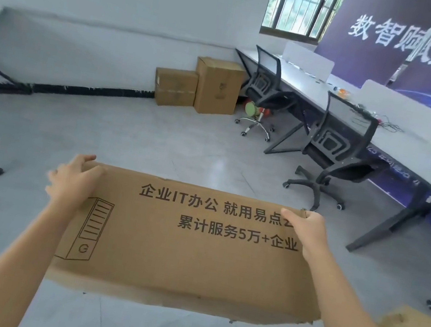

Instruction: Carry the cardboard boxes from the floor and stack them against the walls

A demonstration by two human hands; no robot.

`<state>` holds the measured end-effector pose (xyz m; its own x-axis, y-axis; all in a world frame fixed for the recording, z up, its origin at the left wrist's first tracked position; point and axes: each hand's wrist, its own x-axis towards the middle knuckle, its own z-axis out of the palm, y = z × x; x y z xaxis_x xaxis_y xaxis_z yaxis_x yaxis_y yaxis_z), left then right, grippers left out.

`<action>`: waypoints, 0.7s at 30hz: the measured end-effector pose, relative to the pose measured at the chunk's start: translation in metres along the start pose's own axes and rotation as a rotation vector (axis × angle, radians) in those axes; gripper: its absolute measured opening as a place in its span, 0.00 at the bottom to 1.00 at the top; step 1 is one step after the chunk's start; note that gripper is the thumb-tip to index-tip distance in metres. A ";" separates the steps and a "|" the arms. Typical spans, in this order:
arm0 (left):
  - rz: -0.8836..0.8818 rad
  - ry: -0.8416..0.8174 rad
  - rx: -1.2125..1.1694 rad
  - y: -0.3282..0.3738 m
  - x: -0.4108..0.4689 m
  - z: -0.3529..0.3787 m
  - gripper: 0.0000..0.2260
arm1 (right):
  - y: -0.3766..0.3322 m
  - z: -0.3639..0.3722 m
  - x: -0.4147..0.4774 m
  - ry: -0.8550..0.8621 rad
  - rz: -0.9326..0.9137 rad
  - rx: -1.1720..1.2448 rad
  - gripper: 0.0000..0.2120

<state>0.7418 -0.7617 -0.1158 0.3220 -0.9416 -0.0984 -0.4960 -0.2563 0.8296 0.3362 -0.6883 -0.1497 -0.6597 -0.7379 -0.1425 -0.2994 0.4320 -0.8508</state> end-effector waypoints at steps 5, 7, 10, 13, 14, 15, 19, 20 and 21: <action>-0.038 -0.006 -0.051 0.014 0.067 0.016 0.28 | -0.047 0.043 0.072 -0.029 -0.031 -0.042 0.39; -0.059 0.003 -0.065 0.020 0.094 0.021 0.23 | -0.067 0.060 0.095 -0.008 -0.047 -0.067 0.35; -0.053 -0.025 -0.147 0.030 0.126 0.024 0.32 | -0.093 0.084 0.131 0.000 -0.060 -0.054 0.30; -0.068 0.010 -0.162 0.033 0.157 0.027 0.28 | -0.108 0.111 0.164 -0.021 -0.046 -0.053 0.26; -0.069 0.035 -0.156 0.033 0.169 0.031 0.23 | -0.112 0.121 0.174 -0.039 -0.048 -0.042 0.27; -0.070 0.059 -0.150 0.032 0.179 0.035 0.21 | -0.116 0.131 0.185 -0.051 -0.046 -0.036 0.28; -0.110 0.133 -0.121 0.036 0.221 0.052 0.20 | -0.127 0.174 0.236 -0.141 -0.021 -0.021 0.28; -0.124 0.153 -0.106 0.040 0.232 0.058 0.19 | -0.131 0.184 0.250 -0.166 -0.018 -0.011 0.28; -0.131 0.169 -0.093 0.044 0.246 0.064 0.19 | -0.135 0.194 0.267 -0.184 -0.012 -0.007 0.28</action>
<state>0.7477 -1.0188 -0.1383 0.5131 -0.8497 -0.1212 -0.3670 -0.3448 0.8640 0.3342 -1.0437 -0.1714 -0.5189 -0.8252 -0.2230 -0.3115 0.4254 -0.8497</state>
